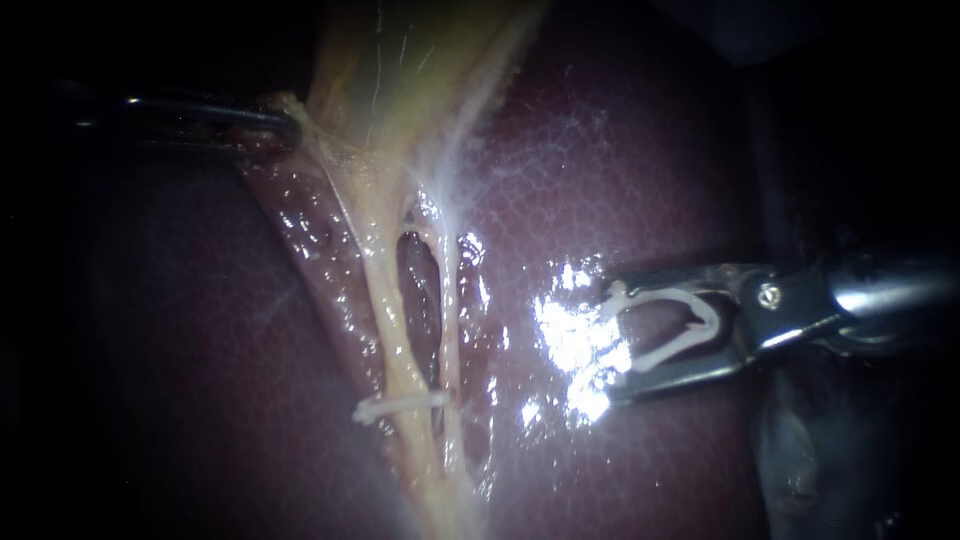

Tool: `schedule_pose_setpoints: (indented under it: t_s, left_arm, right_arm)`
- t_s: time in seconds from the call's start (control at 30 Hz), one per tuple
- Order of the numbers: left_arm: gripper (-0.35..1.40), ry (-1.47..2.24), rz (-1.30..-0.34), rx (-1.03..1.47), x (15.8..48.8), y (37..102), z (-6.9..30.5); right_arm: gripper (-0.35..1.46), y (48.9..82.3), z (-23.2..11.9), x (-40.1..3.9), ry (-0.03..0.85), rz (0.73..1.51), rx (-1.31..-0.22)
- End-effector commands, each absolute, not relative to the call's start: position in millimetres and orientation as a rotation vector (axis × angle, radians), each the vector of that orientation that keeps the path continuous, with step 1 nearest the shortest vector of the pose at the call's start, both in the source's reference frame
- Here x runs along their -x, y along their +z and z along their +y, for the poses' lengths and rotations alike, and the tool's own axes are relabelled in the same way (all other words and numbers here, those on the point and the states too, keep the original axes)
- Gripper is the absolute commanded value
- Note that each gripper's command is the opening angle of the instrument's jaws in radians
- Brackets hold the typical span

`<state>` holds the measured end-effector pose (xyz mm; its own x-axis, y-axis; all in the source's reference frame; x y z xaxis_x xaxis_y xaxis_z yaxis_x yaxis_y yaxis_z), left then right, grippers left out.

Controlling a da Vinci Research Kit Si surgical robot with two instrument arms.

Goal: Clipping second clip left tube

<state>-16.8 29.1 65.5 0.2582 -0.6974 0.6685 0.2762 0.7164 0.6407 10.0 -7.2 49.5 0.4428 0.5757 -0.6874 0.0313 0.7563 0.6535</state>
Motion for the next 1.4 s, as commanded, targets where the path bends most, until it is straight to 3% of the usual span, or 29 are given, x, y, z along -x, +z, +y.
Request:
schedule_pose_setpoints:
  t_s: [0.03,0.47,0.8,0.97,1.4]
  left_arm:
    - [-0.35,-0.689,-1.129,-0.441,16.9,65.5,29.1]
    - [-0.35,-0.689,-1.129,-0.440,16.9,65.6,29.0]
    - [-0.35,-0.689,-1.128,-0.439,17.0,65.6,28.9]
    - [-0.35,-0.689,-1.128,-0.439,17.0,65.7,28.9]
    - [-0.35,-0.687,-1.129,-0.440,17.1,65.8,28.8]
  right_arm:
    - [0.49,49.7,-7.3,-10.5,0.394,1.076,-0.675]
    - [0.49,53.5,-8.9,-15.4,0.579,1.087,-0.839]
    - [0.49,57.6,-10.4,-17.9,0.654,1.102,-0.979]
    - [0.47,59.8,-11.2,-18.9,0.647,1.107,-1.037]
    - [0.48,63.3,-12.0,-20.1,0.669,1.095,-1.047]
